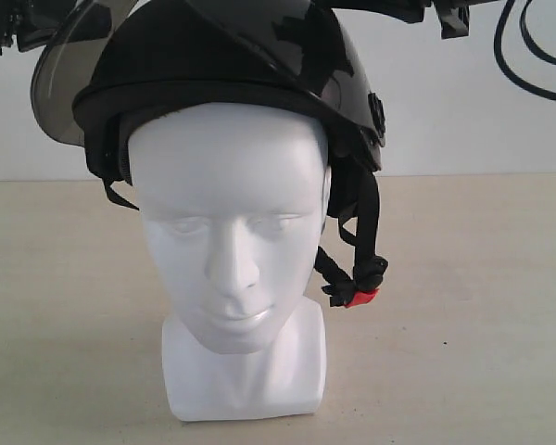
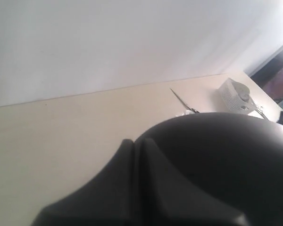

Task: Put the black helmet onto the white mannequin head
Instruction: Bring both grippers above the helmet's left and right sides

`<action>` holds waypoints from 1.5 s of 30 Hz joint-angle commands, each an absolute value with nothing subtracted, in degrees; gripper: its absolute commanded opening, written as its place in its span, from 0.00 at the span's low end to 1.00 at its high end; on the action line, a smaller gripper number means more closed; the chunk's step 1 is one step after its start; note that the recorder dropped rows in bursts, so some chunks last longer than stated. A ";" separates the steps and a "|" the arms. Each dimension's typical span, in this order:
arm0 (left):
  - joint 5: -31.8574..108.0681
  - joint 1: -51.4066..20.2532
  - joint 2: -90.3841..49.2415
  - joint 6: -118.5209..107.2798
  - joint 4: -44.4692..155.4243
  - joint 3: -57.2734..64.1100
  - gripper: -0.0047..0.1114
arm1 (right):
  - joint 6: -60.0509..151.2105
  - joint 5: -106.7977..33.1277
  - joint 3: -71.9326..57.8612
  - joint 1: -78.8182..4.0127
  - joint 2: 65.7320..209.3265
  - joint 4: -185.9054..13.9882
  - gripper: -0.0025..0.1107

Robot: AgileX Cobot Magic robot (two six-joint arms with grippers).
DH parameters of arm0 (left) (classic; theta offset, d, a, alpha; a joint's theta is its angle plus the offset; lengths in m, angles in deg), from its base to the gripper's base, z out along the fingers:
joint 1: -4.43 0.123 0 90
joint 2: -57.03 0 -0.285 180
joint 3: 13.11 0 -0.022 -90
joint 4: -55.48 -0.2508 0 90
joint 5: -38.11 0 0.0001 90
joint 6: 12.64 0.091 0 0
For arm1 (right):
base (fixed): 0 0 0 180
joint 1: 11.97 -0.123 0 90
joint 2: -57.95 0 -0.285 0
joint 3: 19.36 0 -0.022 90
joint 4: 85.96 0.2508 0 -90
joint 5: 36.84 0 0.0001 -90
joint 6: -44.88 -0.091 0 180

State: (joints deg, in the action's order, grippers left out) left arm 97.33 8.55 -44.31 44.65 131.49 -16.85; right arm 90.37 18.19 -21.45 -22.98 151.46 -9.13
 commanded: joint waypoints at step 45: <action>108.07 1.66 -35.76 31.97 120.77 -16.37 0.08 | 85.67 26.46 -21.43 -23.97 150.88 -11.41 0.02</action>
